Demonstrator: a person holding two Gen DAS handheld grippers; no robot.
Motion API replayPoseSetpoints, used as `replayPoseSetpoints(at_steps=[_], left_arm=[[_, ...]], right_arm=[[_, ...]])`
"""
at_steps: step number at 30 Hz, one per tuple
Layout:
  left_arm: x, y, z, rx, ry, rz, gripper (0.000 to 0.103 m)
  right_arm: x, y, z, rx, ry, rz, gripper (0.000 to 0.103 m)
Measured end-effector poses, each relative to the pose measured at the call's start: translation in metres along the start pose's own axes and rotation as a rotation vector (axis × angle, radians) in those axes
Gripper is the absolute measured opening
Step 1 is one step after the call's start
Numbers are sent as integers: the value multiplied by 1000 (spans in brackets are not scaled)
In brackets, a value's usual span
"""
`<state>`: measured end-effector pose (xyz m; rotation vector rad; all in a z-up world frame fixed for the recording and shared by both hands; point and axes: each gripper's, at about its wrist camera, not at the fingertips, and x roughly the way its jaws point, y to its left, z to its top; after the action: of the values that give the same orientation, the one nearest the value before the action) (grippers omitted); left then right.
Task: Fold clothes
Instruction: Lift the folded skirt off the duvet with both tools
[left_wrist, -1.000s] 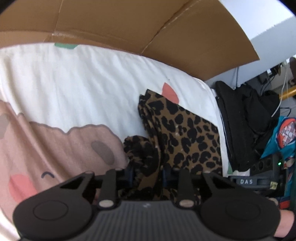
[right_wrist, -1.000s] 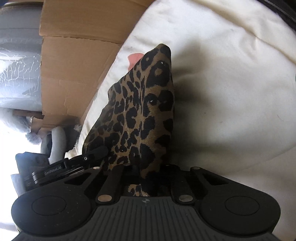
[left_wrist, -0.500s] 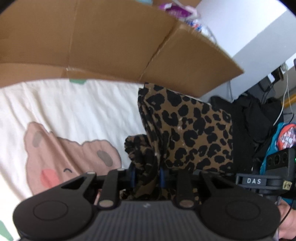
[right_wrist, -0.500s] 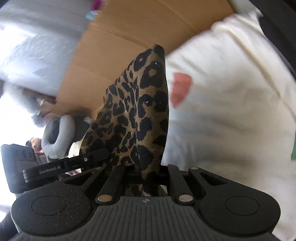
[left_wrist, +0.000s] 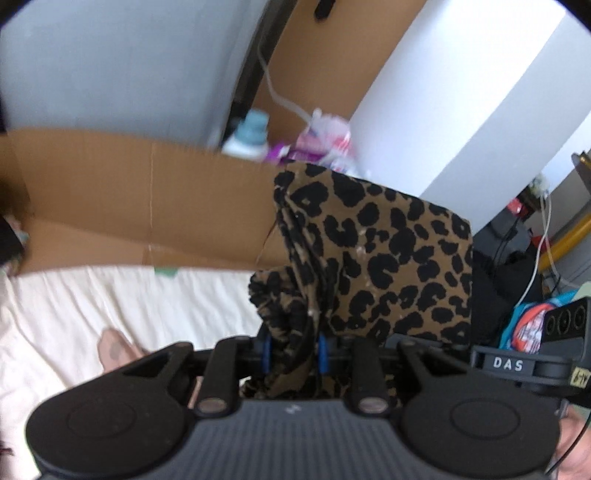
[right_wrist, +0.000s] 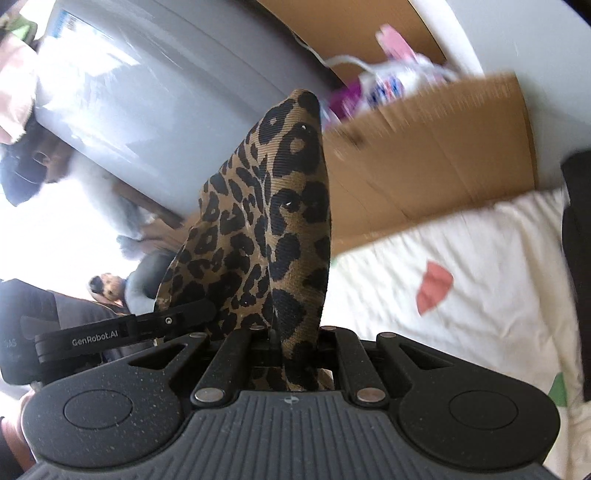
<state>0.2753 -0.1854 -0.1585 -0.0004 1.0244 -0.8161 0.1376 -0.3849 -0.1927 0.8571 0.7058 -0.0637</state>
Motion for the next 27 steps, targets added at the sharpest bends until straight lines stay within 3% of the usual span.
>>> replayPoseSetpoints(at_steps=[17, 27], left_arm=[[-160, -118, 66, -26, -199, 53, 24], [-224, -181, 65, -54, -275, 54, 24]], right_arm=[[-148, 154, 91, -205, -114, 41, 5], [-232, 211, 111, -307, -162, 16, 5]])
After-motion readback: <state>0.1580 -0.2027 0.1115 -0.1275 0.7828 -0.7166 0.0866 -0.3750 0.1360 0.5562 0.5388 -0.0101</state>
